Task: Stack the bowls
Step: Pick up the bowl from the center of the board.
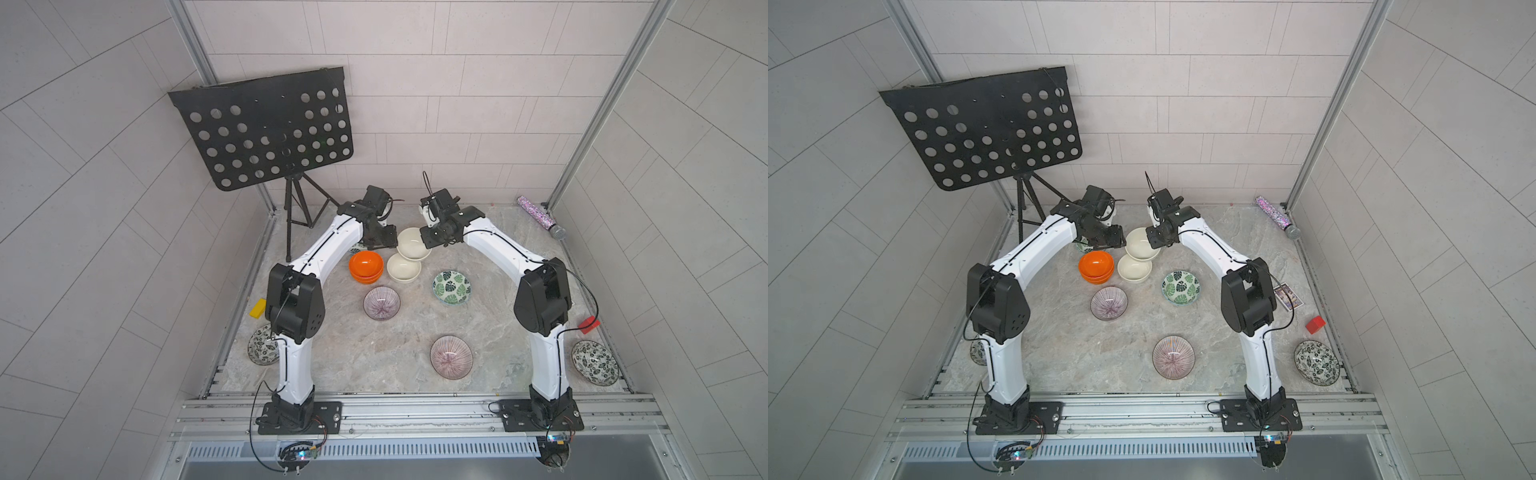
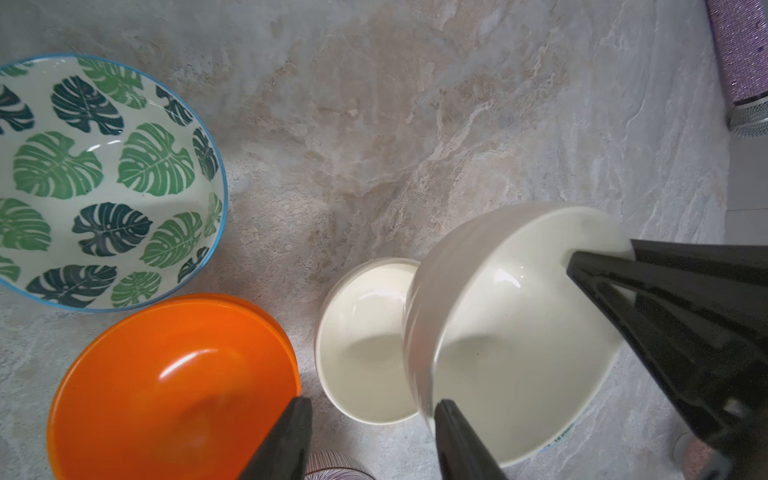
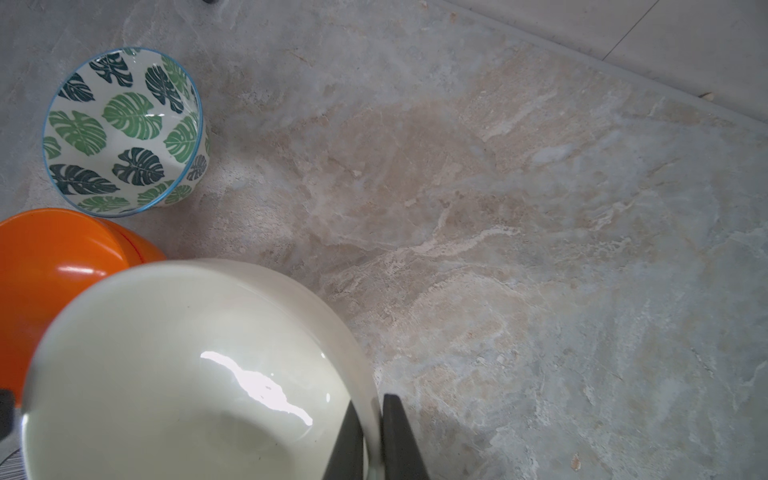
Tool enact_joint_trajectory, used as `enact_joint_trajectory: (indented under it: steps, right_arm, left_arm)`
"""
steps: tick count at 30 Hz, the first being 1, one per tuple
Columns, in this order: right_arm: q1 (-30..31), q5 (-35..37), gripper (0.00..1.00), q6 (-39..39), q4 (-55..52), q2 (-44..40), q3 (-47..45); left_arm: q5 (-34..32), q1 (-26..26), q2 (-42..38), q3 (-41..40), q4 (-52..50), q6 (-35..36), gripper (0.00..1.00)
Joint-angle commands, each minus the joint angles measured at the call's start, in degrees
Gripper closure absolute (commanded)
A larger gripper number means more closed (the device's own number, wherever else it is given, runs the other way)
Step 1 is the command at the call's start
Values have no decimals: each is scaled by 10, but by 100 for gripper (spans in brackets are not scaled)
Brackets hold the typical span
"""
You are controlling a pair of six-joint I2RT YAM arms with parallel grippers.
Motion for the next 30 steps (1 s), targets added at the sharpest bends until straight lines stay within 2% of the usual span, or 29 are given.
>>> enact_joint_trajectory:
  steps: [1, 5, 8, 21, 23, 27, 30]
  right_arm:
    - [8, -17, 100, 12, 16, 0, 21]
    - [12, -18, 100, 14, 15, 3, 26]
    - [13, -19, 100, 15, 13, 5, 29]
    - [16, -51, 99, 32, 48, 1, 2]
    - [16, -52, 93, 34, 60, -4, -8]
    - [10, -56, 72, 44, 83, -26, -36]
    - [3, -59, 63, 50, 97, -53, -59]
  left_arm:
    - [5, -5, 10, -4, 2, 3, 52]
    - [5, -6, 15, -5, 6, 1, 54]
    - [3, -7, 20, -4, 7, -1, 59]
    - [11, -7, 51, 19, -8, -5, 96]
    - [11, -7, 61, 33, -23, -5, 100]
    - [14, -7, 88, 67, -57, 5, 100]
    - [9, -7, 111, 96, -87, 15, 100]
